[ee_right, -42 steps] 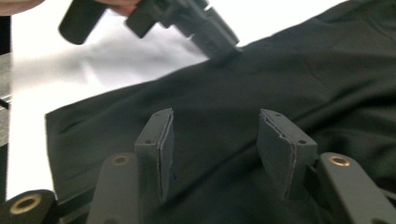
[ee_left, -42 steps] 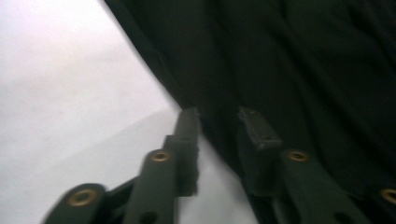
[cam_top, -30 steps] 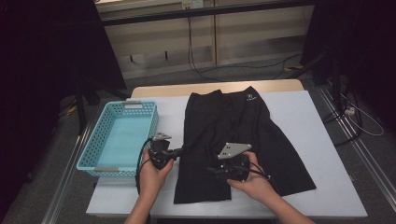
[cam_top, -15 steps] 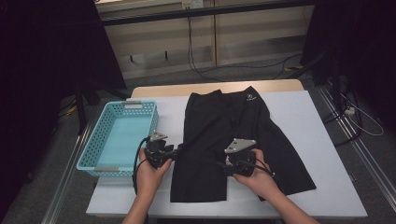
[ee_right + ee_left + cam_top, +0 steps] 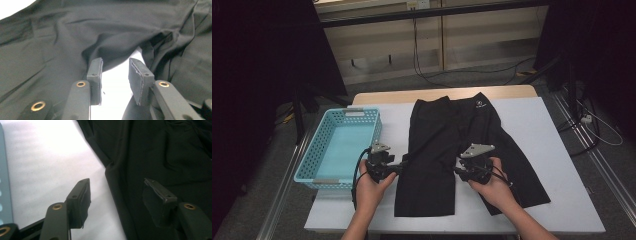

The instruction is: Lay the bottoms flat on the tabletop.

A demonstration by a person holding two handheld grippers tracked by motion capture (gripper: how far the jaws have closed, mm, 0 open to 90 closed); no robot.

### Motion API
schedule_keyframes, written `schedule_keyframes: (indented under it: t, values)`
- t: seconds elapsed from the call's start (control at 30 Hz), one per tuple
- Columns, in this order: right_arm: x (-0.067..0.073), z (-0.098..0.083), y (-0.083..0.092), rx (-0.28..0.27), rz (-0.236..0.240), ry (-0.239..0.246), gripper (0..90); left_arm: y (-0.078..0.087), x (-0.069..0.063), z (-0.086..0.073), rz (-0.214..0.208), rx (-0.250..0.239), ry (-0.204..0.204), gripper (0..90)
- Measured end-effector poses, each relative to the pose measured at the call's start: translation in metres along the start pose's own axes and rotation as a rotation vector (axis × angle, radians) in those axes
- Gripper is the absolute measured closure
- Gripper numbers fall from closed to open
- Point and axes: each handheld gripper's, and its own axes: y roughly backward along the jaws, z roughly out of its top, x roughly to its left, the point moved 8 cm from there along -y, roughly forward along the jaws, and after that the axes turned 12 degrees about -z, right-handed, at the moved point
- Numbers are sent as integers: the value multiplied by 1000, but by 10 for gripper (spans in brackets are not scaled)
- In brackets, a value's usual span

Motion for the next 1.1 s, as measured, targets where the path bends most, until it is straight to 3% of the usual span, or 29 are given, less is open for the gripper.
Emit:
schedule_keyframes:
  t: [0.07,0.17,0.2,0.3,0.33,0.37,0.57,0.73,0.93,1.03,1.1]
  values:
    - [7,-2,-5,12,27,-3,637,-1,-1,0,-7,3,-5,363]
    - [14,-3,-14,24,11,40,642,-1,-2,1,-8,-3,-3,348]
    - [16,-1,-15,9,21,25,641,0,-2,0,-7,0,-3,345]
    - [20,0,-19,7,38,23,740,-2,-1,-3,-6,15,0,345]
    - [23,0,-18,7,58,35,848,-3,-1,-3,-4,15,-1,345]
    - [24,1,-18,11,79,33,900,-3,-2,-4,-11,21,1,347]
    - [19,-2,-8,41,114,9,900,-3,-1,-6,0,26,2,377]
    - [13,-10,7,61,115,31,900,-8,-4,-11,-12,52,4,397]
    - [5,-18,6,94,59,69,900,-12,-5,-15,-8,75,6,453]
    - [4,-10,9,34,69,4,872,-11,-3,-15,-5,74,4,454]
    - [5,-4,7,-4,62,-28,730,-10,-4,-14,-8,74,2,449]
